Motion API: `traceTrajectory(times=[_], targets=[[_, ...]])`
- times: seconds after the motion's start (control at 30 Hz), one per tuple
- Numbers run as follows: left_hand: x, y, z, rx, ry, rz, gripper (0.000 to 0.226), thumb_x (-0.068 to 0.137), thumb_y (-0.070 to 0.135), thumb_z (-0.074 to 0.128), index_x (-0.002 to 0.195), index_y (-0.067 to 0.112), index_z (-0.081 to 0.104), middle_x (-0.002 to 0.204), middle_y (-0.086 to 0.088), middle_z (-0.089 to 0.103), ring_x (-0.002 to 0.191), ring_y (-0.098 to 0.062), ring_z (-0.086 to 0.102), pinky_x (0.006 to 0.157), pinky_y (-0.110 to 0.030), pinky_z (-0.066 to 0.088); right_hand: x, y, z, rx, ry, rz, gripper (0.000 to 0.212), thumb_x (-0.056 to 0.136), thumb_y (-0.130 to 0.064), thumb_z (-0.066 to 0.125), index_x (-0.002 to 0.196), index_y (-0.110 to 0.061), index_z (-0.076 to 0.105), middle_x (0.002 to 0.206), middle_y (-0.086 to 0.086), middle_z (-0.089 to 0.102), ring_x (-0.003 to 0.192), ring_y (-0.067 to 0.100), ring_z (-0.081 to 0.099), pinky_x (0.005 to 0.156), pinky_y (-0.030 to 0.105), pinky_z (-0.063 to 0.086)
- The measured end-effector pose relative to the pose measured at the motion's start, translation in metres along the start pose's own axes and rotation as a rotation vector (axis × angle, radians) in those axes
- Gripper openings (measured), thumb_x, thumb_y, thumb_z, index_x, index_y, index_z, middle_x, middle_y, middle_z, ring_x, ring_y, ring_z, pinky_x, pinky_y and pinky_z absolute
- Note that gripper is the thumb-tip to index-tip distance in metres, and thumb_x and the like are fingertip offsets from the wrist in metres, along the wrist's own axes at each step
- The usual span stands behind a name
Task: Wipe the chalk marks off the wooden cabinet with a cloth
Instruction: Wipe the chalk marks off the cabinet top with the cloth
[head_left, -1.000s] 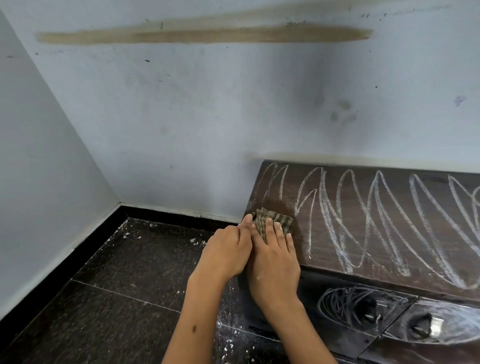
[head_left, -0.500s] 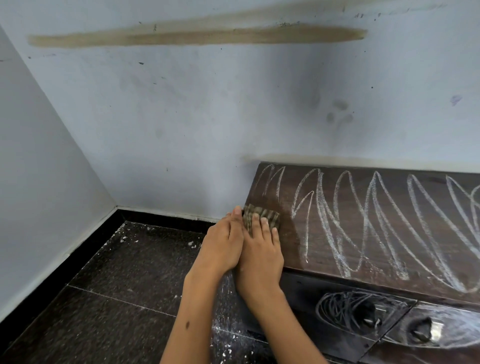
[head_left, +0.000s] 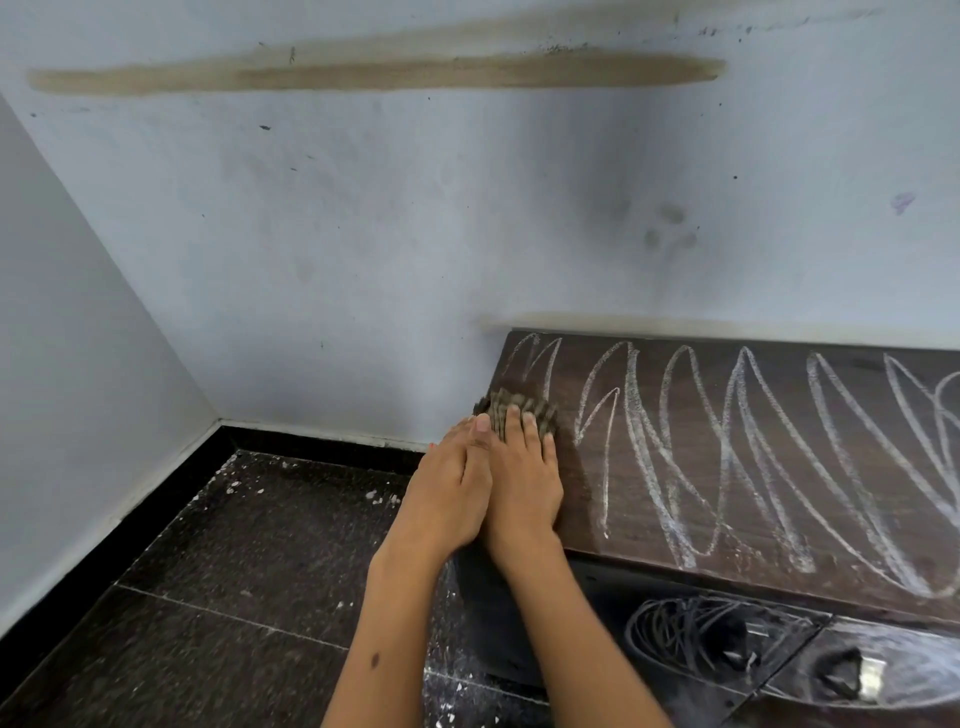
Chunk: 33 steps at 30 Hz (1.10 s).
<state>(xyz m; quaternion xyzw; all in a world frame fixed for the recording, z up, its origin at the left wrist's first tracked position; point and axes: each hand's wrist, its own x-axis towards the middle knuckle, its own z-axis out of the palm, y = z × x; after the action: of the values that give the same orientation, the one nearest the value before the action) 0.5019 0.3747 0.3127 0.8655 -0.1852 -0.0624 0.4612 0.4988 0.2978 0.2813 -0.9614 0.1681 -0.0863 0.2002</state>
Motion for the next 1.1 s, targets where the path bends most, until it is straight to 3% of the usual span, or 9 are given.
traceTrajectory(times=[0.1,0.33,0.47,0.6,0.87,1.1], targets=[[0.005,0.0,0.004,-0.01,-0.007,-0.023,0.05,0.101,0.04,0.022,0.142,0.017,0.039,0.147,0.002,0.04,0.138,-0.008,0.029,0.118,-0.034,0.018,-0.013,0.004,0.0,-0.001,0.005,0.005,0.05,0.103,-0.037,0.023,0.151,-0.027,0.011,0.159,0.004,-0.002,0.146,0.018,-0.006,0.119,0.038,-0.003],[0.005,0.002,0.009,0.092,-0.037,0.008,0.051,0.101,0.039,0.022,0.143,0.015,0.035,0.15,-0.001,0.035,0.14,-0.011,0.026,0.118,-0.032,0.015,0.068,0.011,-0.016,-0.011,-0.076,0.034,0.05,0.101,-0.025,0.032,0.149,-0.024,0.019,0.159,0.008,0.003,0.146,0.022,-0.003,0.119,0.041,0.0],[0.009,-0.001,0.011,0.098,-0.062,-0.002,0.051,0.101,0.038,0.021,0.144,0.014,0.034,0.151,-0.003,0.032,0.141,-0.011,0.022,0.118,-0.035,0.014,0.036,0.016,-0.019,0.044,-0.039,0.04,0.048,0.102,-0.028,0.028,0.149,-0.026,0.021,0.159,0.005,0.003,0.146,0.02,-0.003,0.119,0.04,0.0],[0.015,-0.011,0.015,0.288,-0.16,-0.029,0.048,0.103,0.034,0.02,0.145,0.014,0.031,0.155,-0.003,0.024,0.143,-0.012,0.016,0.118,-0.03,0.008,-0.019,0.022,-0.016,0.055,0.057,0.057,0.047,0.103,-0.031,0.021,0.15,-0.028,0.018,0.159,0.001,0.001,0.146,0.015,-0.006,0.119,0.036,-0.003],[0.013,-0.01,0.015,0.332,-0.175,-0.012,0.05,0.102,0.036,0.018,0.146,0.014,0.029,0.156,-0.002,0.02,0.144,-0.01,0.012,0.117,-0.026,0.004,0.044,0.025,-0.02,0.02,-0.02,0.035,0.05,0.101,-0.023,0.034,0.149,-0.025,0.021,0.159,0.006,0.003,0.146,0.02,-0.003,0.12,0.039,0.0],[0.015,-0.008,0.018,0.301,-0.189,0.019,0.051,0.102,0.039,0.018,0.147,0.016,0.026,0.156,-0.001,0.019,0.144,-0.008,0.01,0.116,-0.025,0.003,0.003,0.03,-0.016,0.088,0.06,0.032,0.045,0.103,-0.03,0.024,0.148,-0.029,0.024,0.159,0.001,0.006,0.146,0.015,-0.002,0.12,0.034,-0.001]])
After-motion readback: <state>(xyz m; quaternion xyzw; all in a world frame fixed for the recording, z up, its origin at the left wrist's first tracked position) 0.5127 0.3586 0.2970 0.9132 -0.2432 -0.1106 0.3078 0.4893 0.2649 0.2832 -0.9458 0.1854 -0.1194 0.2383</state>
